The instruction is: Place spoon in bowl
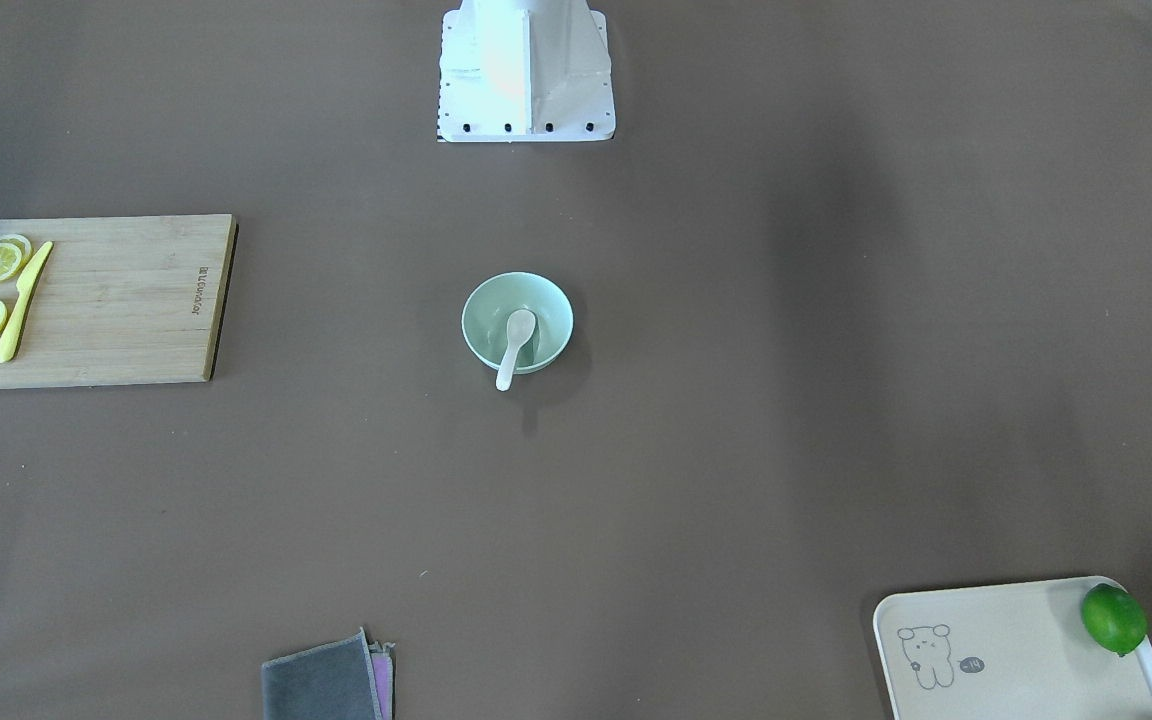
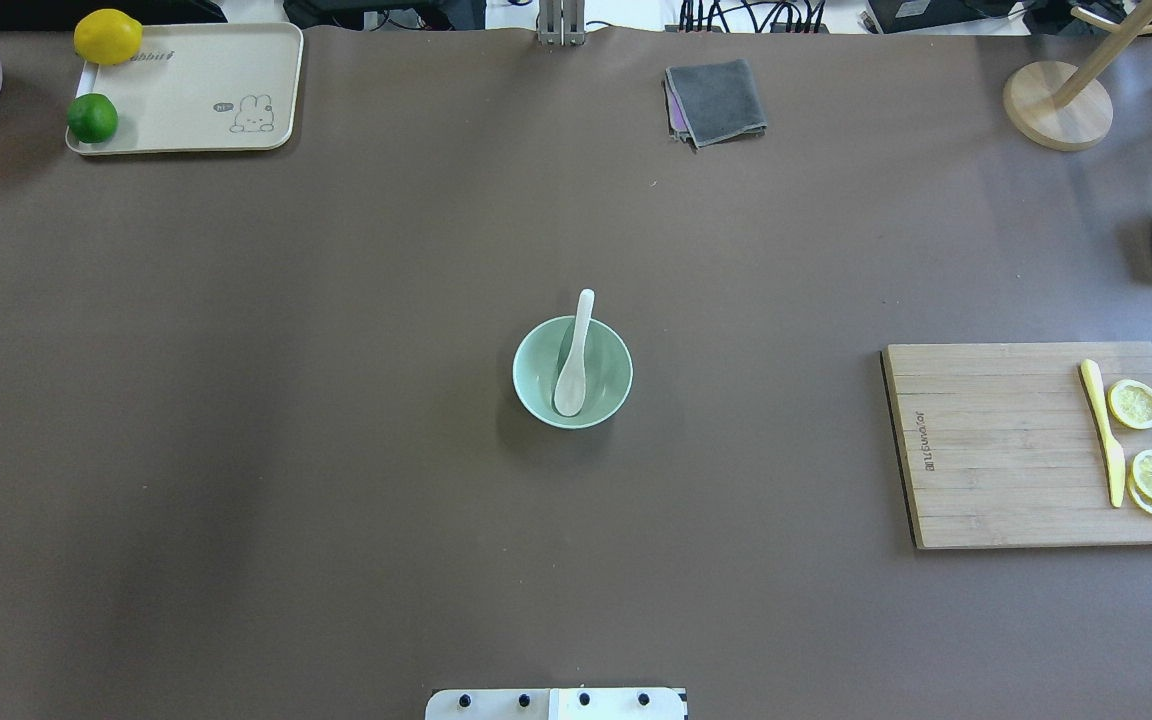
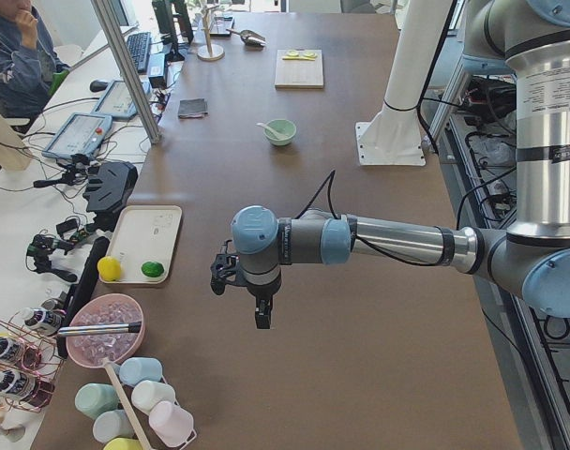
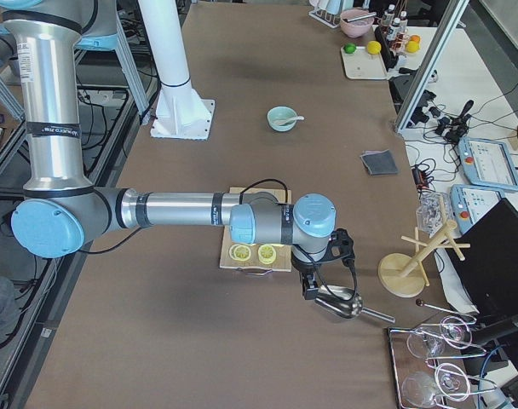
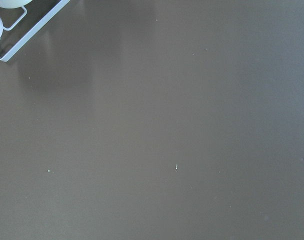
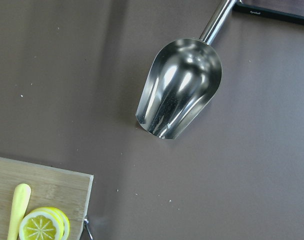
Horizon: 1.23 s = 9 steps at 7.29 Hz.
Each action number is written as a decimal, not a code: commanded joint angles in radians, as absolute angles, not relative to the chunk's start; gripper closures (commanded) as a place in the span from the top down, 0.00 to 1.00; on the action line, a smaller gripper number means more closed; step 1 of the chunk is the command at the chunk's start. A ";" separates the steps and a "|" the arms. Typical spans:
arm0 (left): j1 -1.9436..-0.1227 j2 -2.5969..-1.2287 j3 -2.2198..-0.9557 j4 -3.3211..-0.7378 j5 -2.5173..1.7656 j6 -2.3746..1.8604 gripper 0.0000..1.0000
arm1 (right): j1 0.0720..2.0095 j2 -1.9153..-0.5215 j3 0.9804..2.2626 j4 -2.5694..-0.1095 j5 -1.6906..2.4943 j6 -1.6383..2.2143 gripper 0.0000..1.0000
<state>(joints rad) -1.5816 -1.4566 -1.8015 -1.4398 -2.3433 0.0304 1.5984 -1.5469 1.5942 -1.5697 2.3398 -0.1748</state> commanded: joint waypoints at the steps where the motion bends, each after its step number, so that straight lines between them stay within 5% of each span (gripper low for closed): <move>1: -1.582 -1.457 -1.796 -1.440 -2.335 0.031 0.98 | 1.598 -1.551 1.598 -1.568 2.341 -0.189 1.00; 9: -1.582 -1.459 -1.816 -1.457 -2.345 0.031 0.98 | 1.594 -1.566 1.583 -1.569 2.353 -0.202 1.00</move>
